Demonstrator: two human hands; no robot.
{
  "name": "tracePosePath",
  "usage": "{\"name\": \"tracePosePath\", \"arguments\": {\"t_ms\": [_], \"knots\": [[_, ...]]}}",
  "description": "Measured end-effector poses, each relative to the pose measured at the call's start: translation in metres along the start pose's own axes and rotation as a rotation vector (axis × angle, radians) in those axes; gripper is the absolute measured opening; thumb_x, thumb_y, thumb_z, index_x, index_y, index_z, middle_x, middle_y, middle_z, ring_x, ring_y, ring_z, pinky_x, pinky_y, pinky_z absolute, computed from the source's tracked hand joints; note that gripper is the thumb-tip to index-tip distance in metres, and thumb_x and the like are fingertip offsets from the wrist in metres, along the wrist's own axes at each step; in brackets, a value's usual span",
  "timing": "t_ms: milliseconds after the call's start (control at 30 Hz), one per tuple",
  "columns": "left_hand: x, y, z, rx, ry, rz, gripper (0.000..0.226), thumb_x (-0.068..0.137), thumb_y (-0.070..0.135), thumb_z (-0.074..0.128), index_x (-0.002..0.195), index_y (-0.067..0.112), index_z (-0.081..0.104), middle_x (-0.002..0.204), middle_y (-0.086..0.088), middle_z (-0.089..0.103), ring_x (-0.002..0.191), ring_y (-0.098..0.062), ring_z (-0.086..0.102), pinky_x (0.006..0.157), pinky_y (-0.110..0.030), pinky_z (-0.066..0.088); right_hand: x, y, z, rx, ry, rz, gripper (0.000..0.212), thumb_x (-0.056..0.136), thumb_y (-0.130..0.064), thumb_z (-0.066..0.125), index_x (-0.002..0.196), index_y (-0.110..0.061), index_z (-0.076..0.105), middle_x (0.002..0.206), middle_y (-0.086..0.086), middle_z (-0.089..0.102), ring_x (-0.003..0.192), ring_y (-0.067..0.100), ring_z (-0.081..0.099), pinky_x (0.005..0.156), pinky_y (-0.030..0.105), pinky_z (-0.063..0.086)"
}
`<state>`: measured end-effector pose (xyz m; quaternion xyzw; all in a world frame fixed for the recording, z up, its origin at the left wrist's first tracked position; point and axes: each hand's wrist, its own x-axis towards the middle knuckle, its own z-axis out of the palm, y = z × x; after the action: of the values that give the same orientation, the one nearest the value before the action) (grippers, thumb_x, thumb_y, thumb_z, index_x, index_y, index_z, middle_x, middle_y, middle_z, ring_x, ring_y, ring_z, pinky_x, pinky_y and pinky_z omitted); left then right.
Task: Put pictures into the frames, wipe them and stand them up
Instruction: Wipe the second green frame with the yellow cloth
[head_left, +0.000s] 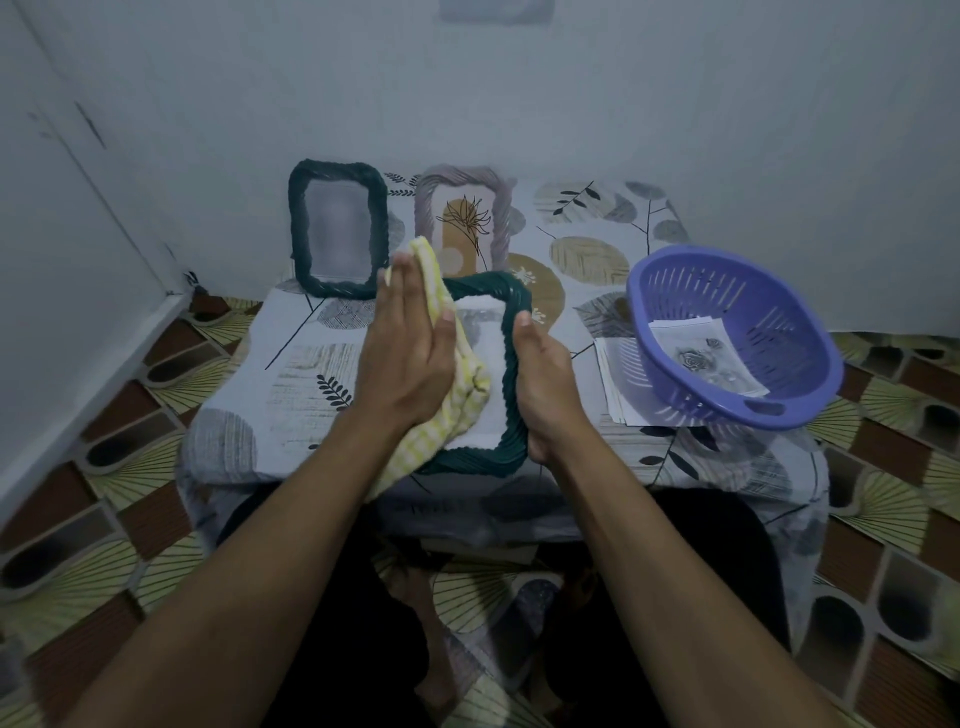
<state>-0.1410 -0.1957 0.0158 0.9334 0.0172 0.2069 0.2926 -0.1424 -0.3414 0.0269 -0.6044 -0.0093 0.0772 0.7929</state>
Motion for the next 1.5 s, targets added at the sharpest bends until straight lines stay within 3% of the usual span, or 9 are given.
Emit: {"name": "tracePosePath", "arguments": {"t_ms": [267, 500, 633, 933, 1033, 1133, 1233, 1367, 1500], "knots": [[-0.062, -0.005, 0.021, 0.181, -0.262, 0.283, 0.074, 0.099, 0.054, 0.010, 0.157, 0.012, -0.010, 0.165, -0.003, -0.018, 0.150, -0.018, -0.024, 0.125, -0.041, -0.001, 0.018, -0.013, -0.026, 0.020, 0.121, 0.004, 0.042, 0.107, -0.040, 0.038, 0.104, -0.011, 0.068, 0.098, 0.014, 0.075, 0.095, 0.035, 0.071, 0.085, 0.047, 0.057], [-0.013, -0.015, 0.001, -0.010, -0.035, 0.062, 0.071, 0.102, 0.051, 0.018, 0.159, 0.011, 0.002, 0.167, -0.006, 0.000, 0.153, -0.017, -0.002, 0.124, -0.035, 0.002, 0.009, -0.007, -0.018, -0.087, -0.154, 0.106, 0.044, 0.105, -0.042, 0.045, 0.112, -0.006, 0.069, 0.104, 0.030, 0.069, 0.087, 0.033, 0.065, 0.078, 0.046, 0.053], [0.002, -0.017, -0.019, -0.016, -0.041, 0.121, 0.058, 0.100, 0.054, 0.022, 0.129, 0.012, 0.051, 0.120, -0.010, 0.057, 0.112, -0.028, 0.050, 0.092, -0.038, 0.037, 0.014, -0.016, -0.026, -0.121, -0.367, 0.221, 0.034, 0.106, -0.031, 0.044, 0.112, -0.009, 0.069, 0.106, 0.014, 0.075, 0.093, 0.027, 0.072, 0.083, 0.040, 0.060], [-0.011, -0.012, -0.016, -0.036, 0.135, -0.165, 0.049, 0.107, 0.043, 0.028, 0.083, 0.008, 0.054, 0.077, -0.007, 0.055, 0.077, -0.030, 0.053, 0.065, -0.036, 0.031, 0.022, -0.021, -0.039, -0.119, -0.355, 0.310, 0.036, 0.097, -0.040, 0.060, 0.105, -0.007, 0.071, 0.095, 0.014, 0.074, 0.081, 0.027, 0.070, 0.079, 0.038, 0.059], [-0.010, -0.014, -0.014, -0.093, 0.212, -0.369, 0.052, 0.108, 0.040, 0.027, 0.080, 0.005, 0.053, 0.082, -0.017, 0.058, 0.084, -0.034, 0.055, 0.069, -0.038, 0.034, 0.017, -0.019, -0.041, 0.113, -0.341, 0.322, 0.039, 0.091, -0.048, 0.061, 0.090, -0.012, 0.075, 0.089, 0.012, 0.072, 0.084, 0.029, 0.068, 0.084, 0.040, 0.052], [-0.007, -0.013, -0.012, -0.185, 0.305, -0.518, 0.056, 0.108, 0.039, 0.025, 0.096, -0.001, 0.062, 0.106, -0.027, 0.064, 0.101, -0.040, 0.058, 0.082, -0.042, 0.040, 0.009, -0.011, -0.033, 0.387, -0.315, 0.244, 0.062, 0.097, -0.054, 0.042, 0.124, -0.003, 0.065, 0.125, 0.023, 0.065, 0.119, 0.040, 0.060, 0.108, 0.052, 0.043], [-0.004, -0.006, -0.009, -0.275, 0.380, -0.593, 0.053, 0.108, 0.040, 0.025, 0.110, 0.001, 0.061, 0.116, -0.022, 0.064, 0.109, -0.038, 0.057, 0.081, -0.037, 0.036, 0.001, -0.003, -0.018, 0.450, -0.194, 0.162, 0.063, 0.100, -0.057, 0.034, 0.130, -0.008, 0.062, 0.132, 0.021, 0.062, 0.125, 0.039, 0.057, 0.110, 0.057, 0.040], [-0.008, 0.010, -0.003, -0.202, 0.309, -0.464, 0.050, 0.105, 0.043, 0.029, 0.138, 0.007, 0.042, 0.141, -0.017, 0.047, 0.129, -0.034, 0.043, 0.098, -0.039, 0.032, -0.006, -0.011, 0.000, 0.226, -0.008, 0.056, 0.074, 0.095, -0.063, 0.041, 0.140, -0.005, 0.051, 0.133, 0.017, 0.063, 0.123, 0.033, 0.061, 0.107, 0.057, 0.045], [-0.023, 0.020, 0.008, 0.061, 0.165, -0.211, 0.076, 0.098, 0.054, 0.011, 0.158, 0.008, 0.000, 0.166, -0.013, -0.001, 0.153, -0.030, 0.000, 0.123, -0.048, 0.000, -0.003, -0.012, 0.012, 0.093, 0.051, 0.054, 0.103, 0.073, -0.087, 0.052, 0.145, -0.013, 0.047, 0.145, 0.008, 0.055, 0.133, 0.026, 0.052, 0.111, 0.053, 0.042]]}}
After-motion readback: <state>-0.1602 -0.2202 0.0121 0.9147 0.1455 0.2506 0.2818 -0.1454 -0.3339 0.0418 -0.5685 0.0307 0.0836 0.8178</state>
